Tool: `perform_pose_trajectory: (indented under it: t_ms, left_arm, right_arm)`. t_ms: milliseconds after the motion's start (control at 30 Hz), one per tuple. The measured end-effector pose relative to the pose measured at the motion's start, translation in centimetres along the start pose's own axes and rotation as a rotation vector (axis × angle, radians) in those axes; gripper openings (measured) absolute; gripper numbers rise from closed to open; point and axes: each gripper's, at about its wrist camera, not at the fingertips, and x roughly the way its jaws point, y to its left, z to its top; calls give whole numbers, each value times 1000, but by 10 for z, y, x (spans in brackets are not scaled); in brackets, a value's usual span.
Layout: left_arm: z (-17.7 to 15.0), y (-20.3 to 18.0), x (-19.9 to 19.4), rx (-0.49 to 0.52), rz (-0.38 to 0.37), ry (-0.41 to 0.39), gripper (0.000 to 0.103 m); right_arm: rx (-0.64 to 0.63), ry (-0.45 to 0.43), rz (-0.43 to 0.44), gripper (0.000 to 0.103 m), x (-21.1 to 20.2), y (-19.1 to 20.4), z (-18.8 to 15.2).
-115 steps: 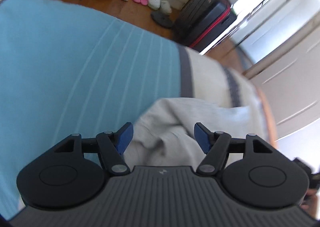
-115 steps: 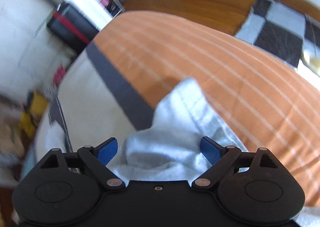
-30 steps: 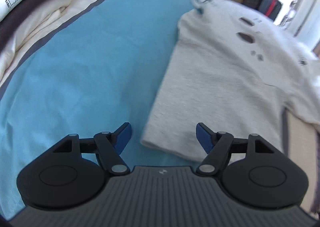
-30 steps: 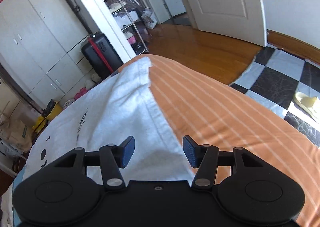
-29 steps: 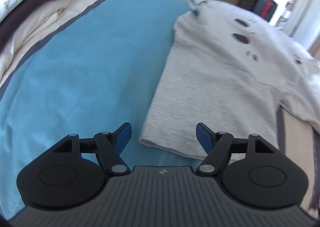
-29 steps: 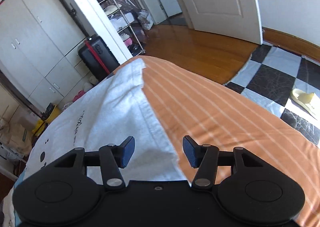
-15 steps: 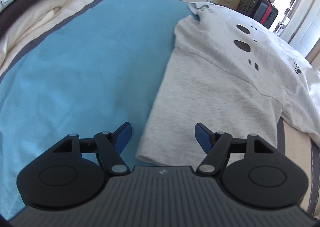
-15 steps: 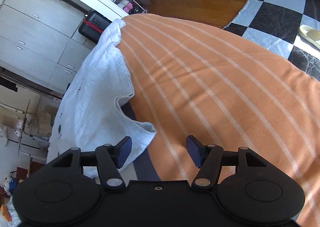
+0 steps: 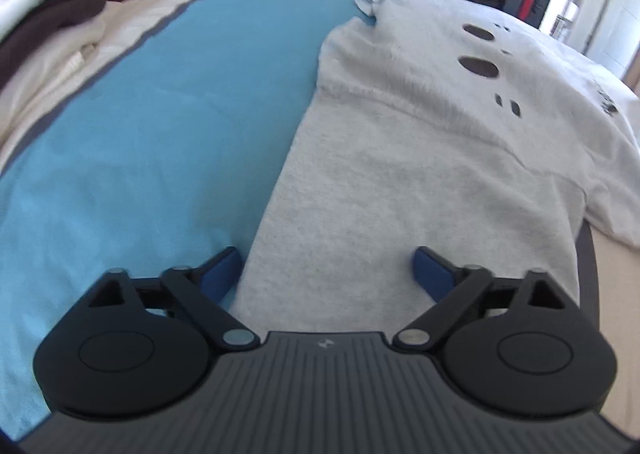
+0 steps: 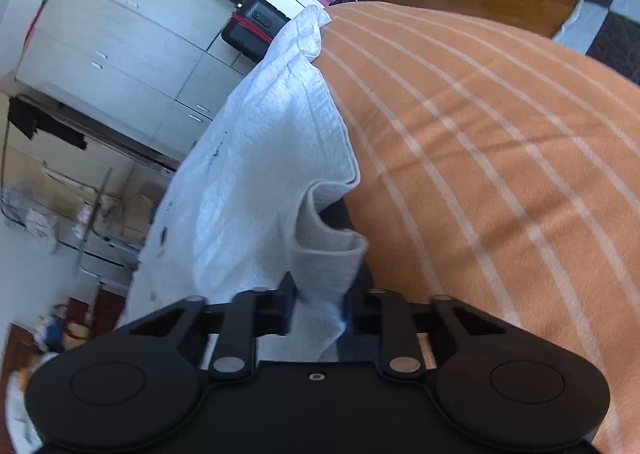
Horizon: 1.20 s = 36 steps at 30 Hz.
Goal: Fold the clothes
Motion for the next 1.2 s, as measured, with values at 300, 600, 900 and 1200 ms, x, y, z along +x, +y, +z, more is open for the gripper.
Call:
perform_pose_trajectory:
  t_ms: [300,600,900,1200]
  left_arm:
    - [-2,4,-111,103,53,-227,1]
    - [-31,58,-70,-102,-79,-49,15]
    - [-44,85,-40,-288,-214,-54,77]
    - [-42,69,-27,-360,-380,-38,71]
  right_arm:
    - [-330,-200,-30,3,-86,56,-3]
    - [-387,-180,-293,3,-71,48,-6]
    - [-396,-54,-142,53,-55,44,-14]
    - [48,-49,53,70,-29,-19,-8]
